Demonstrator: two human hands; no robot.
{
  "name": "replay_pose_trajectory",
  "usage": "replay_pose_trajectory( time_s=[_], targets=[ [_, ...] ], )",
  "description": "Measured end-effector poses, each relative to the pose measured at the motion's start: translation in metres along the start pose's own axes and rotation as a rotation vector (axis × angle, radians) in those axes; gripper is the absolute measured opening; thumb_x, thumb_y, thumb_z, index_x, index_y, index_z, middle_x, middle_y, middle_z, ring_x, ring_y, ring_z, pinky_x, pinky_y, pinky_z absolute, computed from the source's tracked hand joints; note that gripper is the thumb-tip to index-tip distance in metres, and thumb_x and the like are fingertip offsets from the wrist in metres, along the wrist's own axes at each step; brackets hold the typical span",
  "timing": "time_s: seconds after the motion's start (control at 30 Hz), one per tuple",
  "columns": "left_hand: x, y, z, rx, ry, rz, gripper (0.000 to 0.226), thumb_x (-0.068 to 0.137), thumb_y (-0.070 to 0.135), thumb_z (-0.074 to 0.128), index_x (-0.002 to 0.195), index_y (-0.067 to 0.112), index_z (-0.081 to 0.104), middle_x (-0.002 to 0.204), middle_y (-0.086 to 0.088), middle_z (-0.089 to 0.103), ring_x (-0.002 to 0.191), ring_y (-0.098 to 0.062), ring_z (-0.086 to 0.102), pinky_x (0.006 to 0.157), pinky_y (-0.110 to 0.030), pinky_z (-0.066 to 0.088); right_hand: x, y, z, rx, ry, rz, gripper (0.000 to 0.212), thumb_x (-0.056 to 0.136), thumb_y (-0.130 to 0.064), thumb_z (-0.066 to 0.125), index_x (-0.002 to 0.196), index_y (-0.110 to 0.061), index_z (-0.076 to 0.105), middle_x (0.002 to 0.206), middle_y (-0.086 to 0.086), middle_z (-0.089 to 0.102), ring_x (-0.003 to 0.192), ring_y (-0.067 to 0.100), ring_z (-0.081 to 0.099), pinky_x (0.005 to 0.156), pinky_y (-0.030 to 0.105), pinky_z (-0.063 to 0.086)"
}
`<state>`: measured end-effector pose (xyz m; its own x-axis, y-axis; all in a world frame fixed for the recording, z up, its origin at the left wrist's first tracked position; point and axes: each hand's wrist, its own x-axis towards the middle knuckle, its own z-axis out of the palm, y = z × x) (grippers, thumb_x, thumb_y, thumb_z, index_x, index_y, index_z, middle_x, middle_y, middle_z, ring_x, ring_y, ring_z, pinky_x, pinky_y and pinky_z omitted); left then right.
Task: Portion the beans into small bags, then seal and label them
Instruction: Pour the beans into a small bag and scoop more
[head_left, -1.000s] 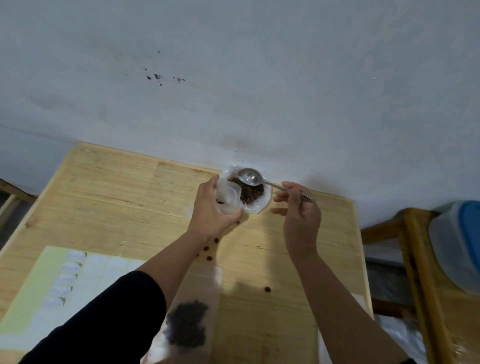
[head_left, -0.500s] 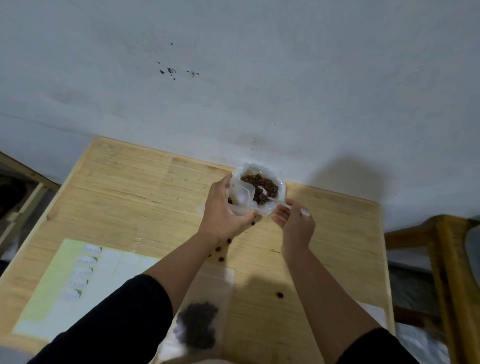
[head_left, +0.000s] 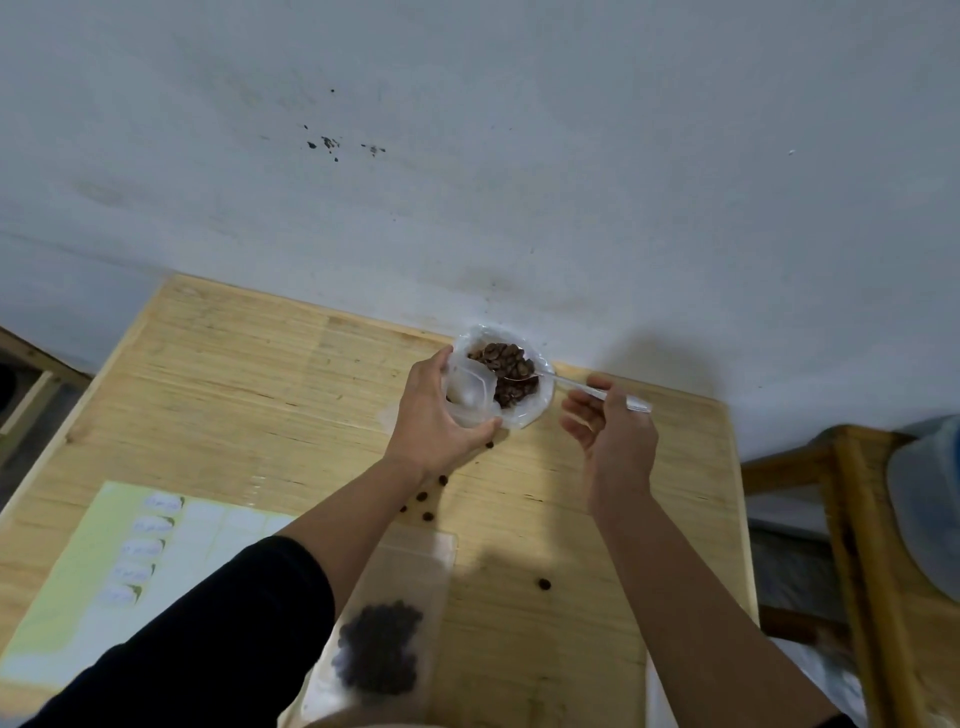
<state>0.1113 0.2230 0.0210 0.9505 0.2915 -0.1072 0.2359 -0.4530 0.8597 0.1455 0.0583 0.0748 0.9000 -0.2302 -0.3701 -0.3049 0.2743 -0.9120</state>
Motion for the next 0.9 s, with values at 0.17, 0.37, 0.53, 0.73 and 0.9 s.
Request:
replay_pose_trajectory(
  time_s=[0.17,0.37,0.53,0.73,0.9],
  targets=[
    [0.001,0.001,0.001,0.007,0.0,0.0,0.102,0.064,0.037,0.084,0.145,0.017,0.025,0.137,-0.001,0.035,0.125,-0.011,0.037,0.104,-0.019,0.03,-0.018,-0.004,0.007,-0.245,-0.131,-0.291,0.026,0.1,-0.014,0.038,0.094,-0.008,0.062,0.078,0.009,0.063,0.066,0.012,0.062,0.049,0.022,0.052],
    [0.001,-0.002,-0.002,0.015,0.009,-0.001,0.099,0.065,0.037,0.083,0.143,0.015,0.027,0.135,-0.002,0.037,0.122,-0.009,0.039,0.101,-0.018,0.031,-0.01,0.005,0.003,-0.421,0.003,-0.534,0.026,0.099,-0.013,0.039,0.09,-0.025,0.06,0.078,0.001,0.063,0.068,0.004,0.062,0.053,0.023,0.055],
    [0.001,-0.001,-0.003,0.011,0.008,0.009,0.093,0.067,0.036,0.082,0.141,0.016,0.029,0.133,0.0,0.037,0.114,-0.002,0.035,0.097,-0.016,0.03,0.01,0.041,-0.005,-0.593,0.084,-0.444,0.023,0.099,-0.018,0.041,0.098,-0.013,0.064,0.069,-0.008,0.059,0.059,-0.004,0.059,0.051,0.024,0.054],
    [0.001,0.0,-0.003,0.002,0.022,0.002,0.087,0.066,0.035,0.083,0.136,0.018,0.034,0.125,0.006,0.038,0.113,-0.002,0.037,0.094,-0.013,0.029,0.018,0.06,0.009,-0.284,0.089,-0.059,0.023,0.098,-0.017,0.042,0.09,-0.016,0.063,0.077,0.005,0.066,0.067,0.012,0.064,0.051,0.026,0.053],
    [0.001,0.0,-0.003,0.006,0.025,0.012,0.088,0.065,0.035,0.083,0.137,0.016,0.034,0.124,0.006,0.037,0.113,-0.004,0.038,0.094,-0.013,0.031,0.024,0.058,0.013,-0.076,0.101,0.183,0.02,0.096,-0.015,0.045,0.096,-0.006,0.063,0.077,0.009,0.067,0.065,0.013,0.066,0.054,0.023,0.053]
  ],
)
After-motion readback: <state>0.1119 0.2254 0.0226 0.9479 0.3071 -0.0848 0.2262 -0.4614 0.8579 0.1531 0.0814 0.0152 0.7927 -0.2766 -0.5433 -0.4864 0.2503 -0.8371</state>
